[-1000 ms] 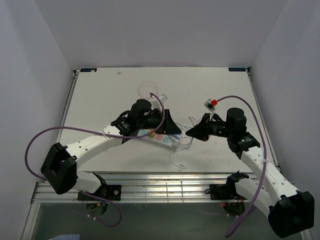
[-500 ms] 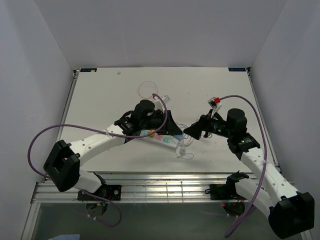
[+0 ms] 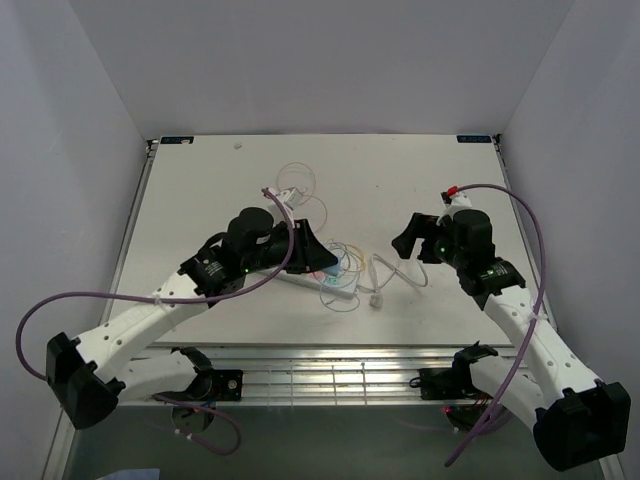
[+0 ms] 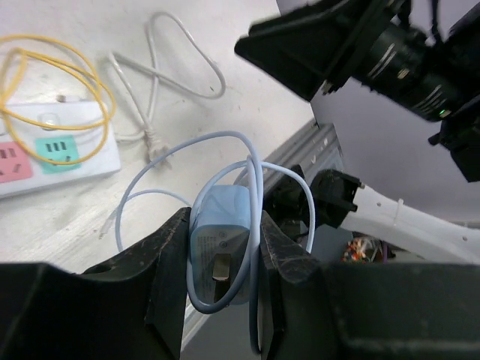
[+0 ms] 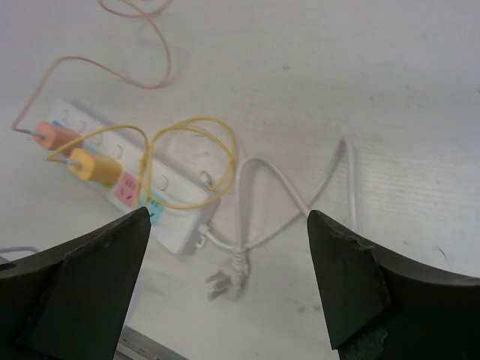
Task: Insert the plug
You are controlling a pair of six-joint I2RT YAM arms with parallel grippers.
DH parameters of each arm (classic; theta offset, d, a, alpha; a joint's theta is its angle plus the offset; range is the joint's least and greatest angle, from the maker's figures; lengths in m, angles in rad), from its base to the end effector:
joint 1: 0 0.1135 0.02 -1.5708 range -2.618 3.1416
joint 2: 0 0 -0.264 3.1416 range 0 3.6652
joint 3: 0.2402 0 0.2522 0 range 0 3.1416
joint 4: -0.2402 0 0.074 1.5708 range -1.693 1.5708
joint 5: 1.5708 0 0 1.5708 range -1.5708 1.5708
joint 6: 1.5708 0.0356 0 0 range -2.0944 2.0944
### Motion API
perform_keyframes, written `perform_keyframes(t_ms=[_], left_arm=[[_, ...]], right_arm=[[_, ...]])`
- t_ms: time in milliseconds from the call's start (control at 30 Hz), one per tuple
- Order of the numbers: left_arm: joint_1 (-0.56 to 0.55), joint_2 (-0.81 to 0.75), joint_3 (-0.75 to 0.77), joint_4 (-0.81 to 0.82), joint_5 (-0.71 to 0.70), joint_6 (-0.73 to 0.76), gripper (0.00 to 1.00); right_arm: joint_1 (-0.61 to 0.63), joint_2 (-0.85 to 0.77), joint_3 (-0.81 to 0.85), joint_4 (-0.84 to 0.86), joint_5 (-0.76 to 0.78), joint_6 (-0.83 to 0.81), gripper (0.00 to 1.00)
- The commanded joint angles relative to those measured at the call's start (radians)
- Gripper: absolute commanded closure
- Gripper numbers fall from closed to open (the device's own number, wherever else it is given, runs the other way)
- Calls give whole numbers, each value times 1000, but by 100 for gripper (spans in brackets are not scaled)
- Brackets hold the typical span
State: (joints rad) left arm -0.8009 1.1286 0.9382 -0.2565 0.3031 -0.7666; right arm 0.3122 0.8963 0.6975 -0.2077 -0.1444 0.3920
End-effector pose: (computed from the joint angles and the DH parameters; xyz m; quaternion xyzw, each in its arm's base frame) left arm 0.1708 -0.1914 0.3180 0.0948 0.8350 -0.4623 0.2829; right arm 0.1958 0.0686 0.2869 -0.0064 0.8340 0.2457 0.4940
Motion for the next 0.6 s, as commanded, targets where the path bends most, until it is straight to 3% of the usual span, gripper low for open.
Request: perform_keyframes(t_ms=[0, 33, 133, 200, 267, 333, 400, 467, 567], left_arm=[[-3, -124, 80, -188, -263, 0, 100], [-1, -139, 103, -264, -394, -19, 100], [-1, -170, 160, -372, -539, -30, 100], [-1, -176, 188, -395, -568, -23, 100], [0, -181, 224, -415, -608, -17, 100], [-1, -181, 247, -431, -637, -20, 100], [-1, -178, 270, -435, -679, -20, 100], [0, -164, 281, -438, -700, -19, 100], [3, -126, 312, -458, -723, -20, 100]], right_arm=[[-4, 30, -10, -182, 194, -32, 10], [-4, 47, -24, -223, 295, 3, 10], [-5, 94, -62, -240, 385, 33, 10], [-5, 137, -52, -240, 384, 30, 10], [-5, 213, -27, -239, 393, 12, 2], [-5, 297, -12, -236, 407, 2, 28], [-5, 351, 0, -233, 431, -5, 66], [-7, 426, 42, -220, 482, -22, 90], [-50, 544, 196, -171, 490, -82, 92]])
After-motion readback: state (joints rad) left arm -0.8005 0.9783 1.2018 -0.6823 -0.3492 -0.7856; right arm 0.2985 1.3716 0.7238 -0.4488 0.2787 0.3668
